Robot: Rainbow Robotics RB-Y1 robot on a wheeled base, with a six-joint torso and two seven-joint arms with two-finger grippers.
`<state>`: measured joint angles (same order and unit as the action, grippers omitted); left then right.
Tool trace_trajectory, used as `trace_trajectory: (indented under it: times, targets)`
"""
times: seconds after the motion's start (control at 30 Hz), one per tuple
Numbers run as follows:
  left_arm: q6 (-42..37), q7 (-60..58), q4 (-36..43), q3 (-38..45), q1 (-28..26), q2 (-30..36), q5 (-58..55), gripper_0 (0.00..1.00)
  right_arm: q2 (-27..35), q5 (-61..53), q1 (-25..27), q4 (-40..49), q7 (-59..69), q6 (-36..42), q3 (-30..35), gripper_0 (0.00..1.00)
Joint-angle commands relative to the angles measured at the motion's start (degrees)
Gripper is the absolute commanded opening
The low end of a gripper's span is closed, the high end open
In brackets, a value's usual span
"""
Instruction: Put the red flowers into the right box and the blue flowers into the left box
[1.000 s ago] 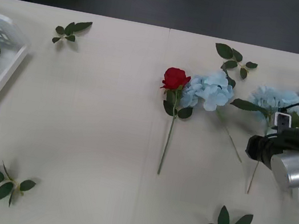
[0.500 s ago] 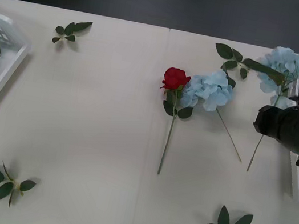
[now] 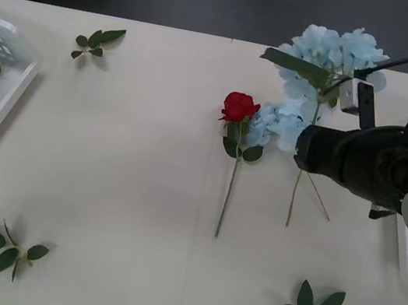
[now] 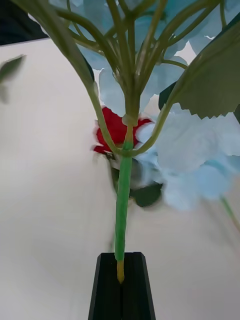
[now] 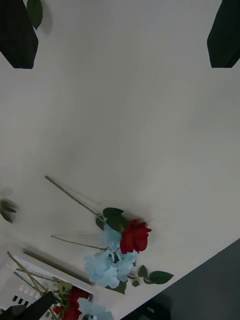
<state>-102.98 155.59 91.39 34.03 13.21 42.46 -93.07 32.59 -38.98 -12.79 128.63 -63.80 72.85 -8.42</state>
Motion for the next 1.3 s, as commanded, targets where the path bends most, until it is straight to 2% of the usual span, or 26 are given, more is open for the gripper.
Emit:
trace_trajectory:
  times: [0.03, 0.23, 0.53, 0.57, 0.87, 1.07, 1.3]
  targets:
    - [-0.38, -0.59, 0.72, 0.42, 0.67, 1.66, -0.80, 1.00, 1.69, -2.24, -4.53, 2.42, 0.25, -4.64, -2.40, 0.00]
    - [-0.38, -0.59, 0.72, 0.42, 0.67, 1.66, -0.80, 1.00, 3.53, -2.76, -9.19, 1.63, 1.48, -10.80, -6.00, 0.00]
    - [-0.38, -0.59, 0.72, 0.42, 0.67, 1.66, -0.80, 1.00, 4.41, -2.24, -15.34, -1.27, 3.50, -26.62, -14.26, 0.00]
    - [-0.73, -0.59, -0.51, -0.37, -0.56, 0.08, -0.80, 1.00, 4.32, -1.53, -16.04, -1.36, 3.59, -27.67, -15.23, 0.00]
    - [-0.46, -0.59, -2.88, -0.90, -0.64, -1.41, -5.81, 1.00, 4.15, 6.11, -18.68, -1.36, 3.68, -40.59, -25.69, 0.00]
    - [0.06, -0.59, -3.94, -1.25, -0.56, -4.58, -10.99, 1.00, 3.62, 11.21, -20.35, -1.63, 3.68, -46.22, -32.10, 0.00]
    - [-0.99, -0.59, -4.03, -1.25, -0.56, -9.67, -13.19, 1.00, 1.07, 15.25, -23.16, -7.69, 3.77, -56.41, -39.31, 0.00]
